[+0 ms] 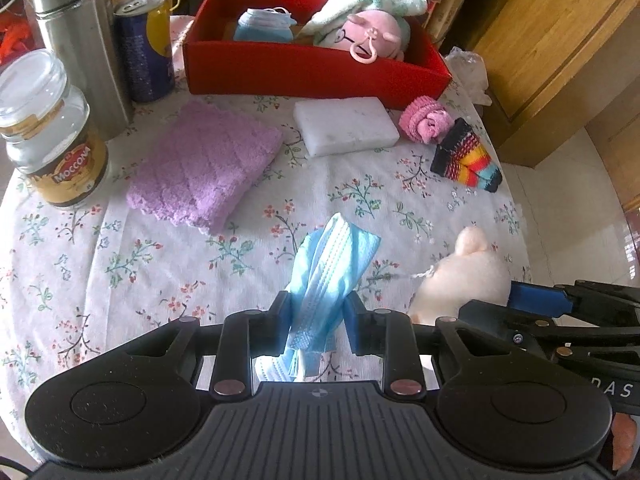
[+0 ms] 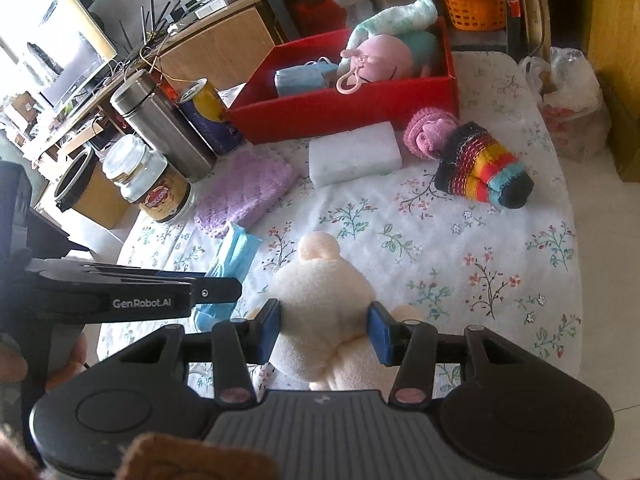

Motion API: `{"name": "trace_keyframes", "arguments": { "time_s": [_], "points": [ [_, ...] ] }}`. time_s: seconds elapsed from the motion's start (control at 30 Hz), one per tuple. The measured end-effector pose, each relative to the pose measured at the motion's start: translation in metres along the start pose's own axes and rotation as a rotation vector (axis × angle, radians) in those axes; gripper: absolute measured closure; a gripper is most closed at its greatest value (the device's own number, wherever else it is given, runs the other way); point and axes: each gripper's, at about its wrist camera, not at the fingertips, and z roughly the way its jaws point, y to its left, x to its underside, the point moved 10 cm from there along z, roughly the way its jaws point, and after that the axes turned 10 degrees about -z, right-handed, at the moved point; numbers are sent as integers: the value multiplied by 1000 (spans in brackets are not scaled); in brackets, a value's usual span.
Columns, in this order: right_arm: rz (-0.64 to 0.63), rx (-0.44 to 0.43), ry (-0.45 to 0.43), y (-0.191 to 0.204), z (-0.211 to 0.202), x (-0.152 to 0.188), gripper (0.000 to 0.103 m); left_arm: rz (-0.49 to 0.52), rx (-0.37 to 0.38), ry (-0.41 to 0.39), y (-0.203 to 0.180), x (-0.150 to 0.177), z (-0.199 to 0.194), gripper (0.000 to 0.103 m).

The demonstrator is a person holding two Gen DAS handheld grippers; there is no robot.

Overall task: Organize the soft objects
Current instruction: 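Lift the masks with the left tool while the right tool lifts the teddy bear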

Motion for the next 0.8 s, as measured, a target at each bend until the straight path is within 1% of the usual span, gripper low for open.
{"name": "trace_keyframes", "arguments": {
  "time_s": [0.2,0.33,0.47,0.6,0.8],
  "points": [
    [4,9,-27,0,-11,3,85,9,-5,-29,-2,5,-9,75],
    [7,9,-53,2,-19,2,85,26,-30,-68,-3,5,-18,75],
    [1,4,-75,8,-28,3,85,36,-30,-89,-6,8,-25,75],
    [-6,4,-90,12,-34,4,85,63,-46,-117,-10,10,-31,75],
    [-9,-4,-119,18,-40,-1,85,78,-43,-161,-16,4,-43,74]
  ]
}}
